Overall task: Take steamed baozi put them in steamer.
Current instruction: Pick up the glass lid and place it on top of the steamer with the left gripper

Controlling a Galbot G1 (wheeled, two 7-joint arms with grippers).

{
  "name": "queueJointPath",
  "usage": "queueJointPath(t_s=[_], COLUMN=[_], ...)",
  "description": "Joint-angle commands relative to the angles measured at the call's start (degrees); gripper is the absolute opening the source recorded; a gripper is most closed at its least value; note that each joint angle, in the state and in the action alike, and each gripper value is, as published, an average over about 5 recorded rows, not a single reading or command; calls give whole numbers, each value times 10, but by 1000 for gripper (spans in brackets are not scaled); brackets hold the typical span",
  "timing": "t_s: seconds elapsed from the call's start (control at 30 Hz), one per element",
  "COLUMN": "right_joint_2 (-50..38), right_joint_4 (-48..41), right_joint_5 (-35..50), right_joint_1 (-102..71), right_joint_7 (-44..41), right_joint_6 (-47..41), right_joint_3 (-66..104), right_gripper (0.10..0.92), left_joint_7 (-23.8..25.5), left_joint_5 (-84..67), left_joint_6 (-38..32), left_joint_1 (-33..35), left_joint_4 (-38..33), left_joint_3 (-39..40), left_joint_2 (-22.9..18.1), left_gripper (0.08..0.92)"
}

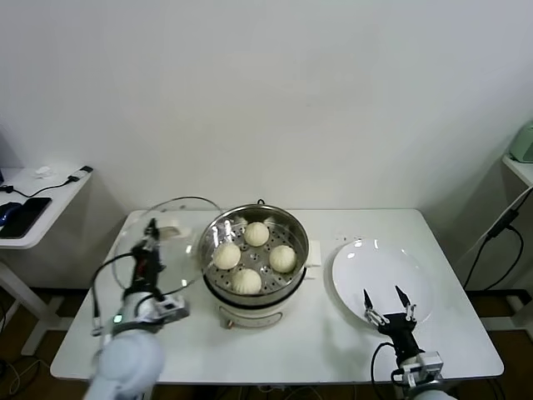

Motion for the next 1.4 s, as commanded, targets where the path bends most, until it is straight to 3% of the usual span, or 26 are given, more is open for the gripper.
queueJointPath(t_s=[0.03,0.27,0.5,0.83,1.4], right_joint_2=[0,2,10,41,46], right_joint_4=[-7,-9,-10,-12,-9], right_joint_5=[-12,-9,-7,-13,-22], right_joint_1=[-2,-7,-16,-26,-19], right_joint_7=[5,10,8,-2,-1], right_joint_6=[26,50,77,96,94], right_joint_3=[-4,5,30,68,68], right_gripper=[823,823,823,823,823], left_joint_7=[89,70,43,15,20], left_joint_5=[173,234,245,247,250], left_joint_6=[111,99,91,80,75], left_joint_1=[-95,-110,-117,-129,-127], left_joint_4=[19,91,131,185,191], left_joint_3=[221,261,271,254,229], left_joint_2=[-107,-175,-193,-182,-146], left_gripper=[135,135,135,135,135])
